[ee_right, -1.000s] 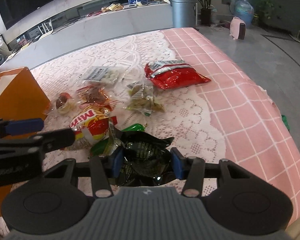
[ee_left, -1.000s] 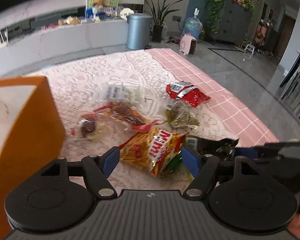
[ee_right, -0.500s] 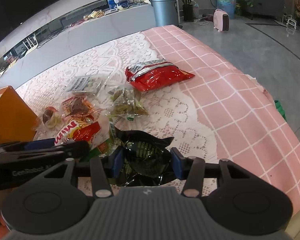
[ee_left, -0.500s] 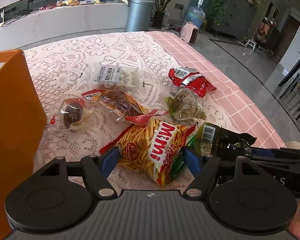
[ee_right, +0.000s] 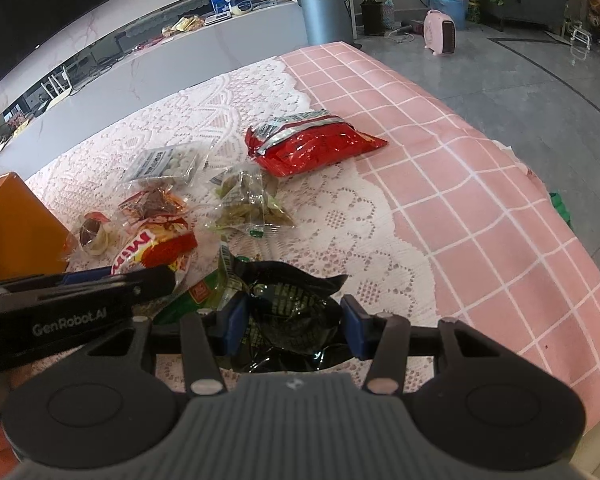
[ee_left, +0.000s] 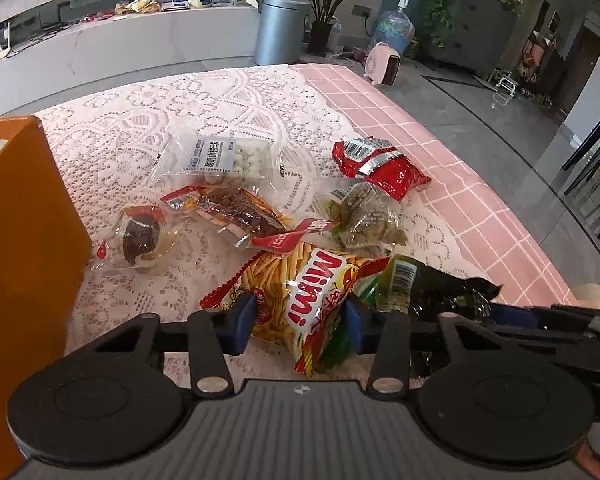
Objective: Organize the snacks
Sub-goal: 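Close the left gripper on the Mimi bag while the right gripper grasps the dark bag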
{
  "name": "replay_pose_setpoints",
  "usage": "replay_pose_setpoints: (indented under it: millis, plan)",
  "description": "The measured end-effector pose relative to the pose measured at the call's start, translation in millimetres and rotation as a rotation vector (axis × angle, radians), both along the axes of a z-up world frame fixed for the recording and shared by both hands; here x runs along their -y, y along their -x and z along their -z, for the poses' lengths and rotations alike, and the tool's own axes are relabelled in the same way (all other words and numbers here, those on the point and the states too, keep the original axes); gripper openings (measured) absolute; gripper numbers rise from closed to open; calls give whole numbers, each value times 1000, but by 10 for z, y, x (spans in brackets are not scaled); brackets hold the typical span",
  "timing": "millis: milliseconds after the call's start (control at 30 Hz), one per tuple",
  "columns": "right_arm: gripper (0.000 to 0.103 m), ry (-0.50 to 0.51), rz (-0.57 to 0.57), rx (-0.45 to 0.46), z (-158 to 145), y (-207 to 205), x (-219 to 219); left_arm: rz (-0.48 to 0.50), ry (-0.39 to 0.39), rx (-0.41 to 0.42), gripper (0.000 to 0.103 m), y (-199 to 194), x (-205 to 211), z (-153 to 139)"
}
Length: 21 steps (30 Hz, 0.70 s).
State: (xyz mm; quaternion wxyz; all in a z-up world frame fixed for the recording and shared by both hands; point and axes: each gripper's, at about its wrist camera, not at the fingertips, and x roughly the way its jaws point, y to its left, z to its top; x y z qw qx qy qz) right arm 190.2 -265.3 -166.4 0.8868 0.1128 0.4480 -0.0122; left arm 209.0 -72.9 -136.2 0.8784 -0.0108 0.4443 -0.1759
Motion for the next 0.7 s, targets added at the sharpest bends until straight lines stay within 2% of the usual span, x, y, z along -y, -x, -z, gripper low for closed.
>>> replay_pose_setpoints:
  millis: [367, 700]
  plan:
    - [48, 59, -37, 18, -104, 68, -96, 4, -28, 3, 45, 378, -100, -216]
    - [48, 68, -55, 41, -370, 441, -216, 24, -22, 36, 45, 787, -192, -506]
